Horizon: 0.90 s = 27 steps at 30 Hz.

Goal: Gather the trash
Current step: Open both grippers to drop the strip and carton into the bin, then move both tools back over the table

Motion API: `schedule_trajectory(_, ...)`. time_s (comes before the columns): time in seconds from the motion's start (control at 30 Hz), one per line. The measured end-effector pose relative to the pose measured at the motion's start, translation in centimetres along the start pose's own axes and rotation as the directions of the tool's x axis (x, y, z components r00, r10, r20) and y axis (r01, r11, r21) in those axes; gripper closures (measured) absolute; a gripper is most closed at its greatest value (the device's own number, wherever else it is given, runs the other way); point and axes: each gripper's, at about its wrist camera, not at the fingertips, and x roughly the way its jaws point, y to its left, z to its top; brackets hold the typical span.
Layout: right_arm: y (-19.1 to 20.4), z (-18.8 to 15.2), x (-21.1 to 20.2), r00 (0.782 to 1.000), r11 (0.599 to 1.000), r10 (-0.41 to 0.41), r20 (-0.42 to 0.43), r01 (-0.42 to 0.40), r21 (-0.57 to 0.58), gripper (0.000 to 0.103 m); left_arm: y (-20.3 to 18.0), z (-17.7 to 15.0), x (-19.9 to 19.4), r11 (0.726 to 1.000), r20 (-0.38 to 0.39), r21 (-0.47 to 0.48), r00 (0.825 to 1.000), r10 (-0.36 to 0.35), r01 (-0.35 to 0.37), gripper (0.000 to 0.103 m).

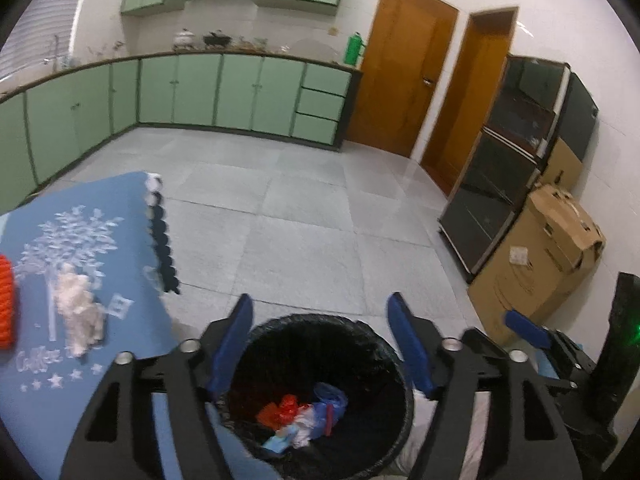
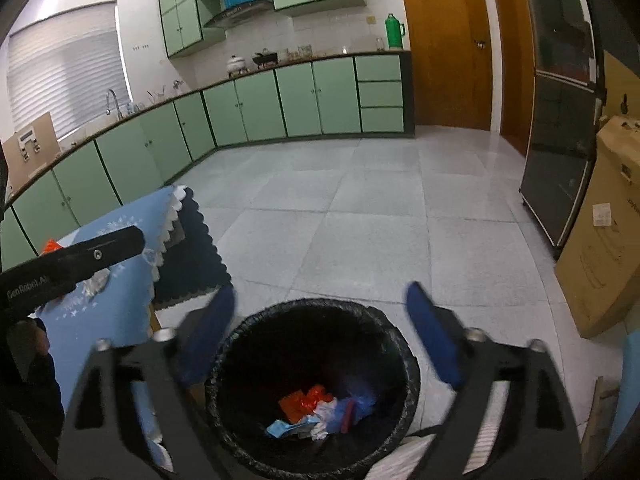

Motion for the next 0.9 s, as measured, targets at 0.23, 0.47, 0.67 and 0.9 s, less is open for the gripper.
schedule_trajectory(0.23,2.6,0.8,-0.7,0.998,0.999,0.052,0.03,-0.051,-0.017,0.008,3.2,-0.1,-4.0,0.984,0.051,-0.02,0.983,0.177,-0.176,0.015)
schedule_trajectory(0.47,8.0,1.0,-0.7,0.986,0.983,0.164,0.019,-0.162,-0.085,0.008,8.2,-1.5,-9.5,0.929,0.104,-0.083,0.924,0.368,-0.361,0.013)
schedule_trajectory(0.67,13.4,1.1,-0.6,0.967,0.956,0.254,0.0,-0.251,-0.15,0.008,12.3,-3.2,-13.4,0.868,0.103,-0.154,0.866,0.489,-0.472,0.013)
schedule_trajectory(0.9,18.3,0.8,-0.6,0.944,0.922,0.327,-0.034,-0.327,-0.208,0.008,16.7,-6.5,-16.8,0.768,0.046,-0.252,0.785,0.618,-0.589,0.013)
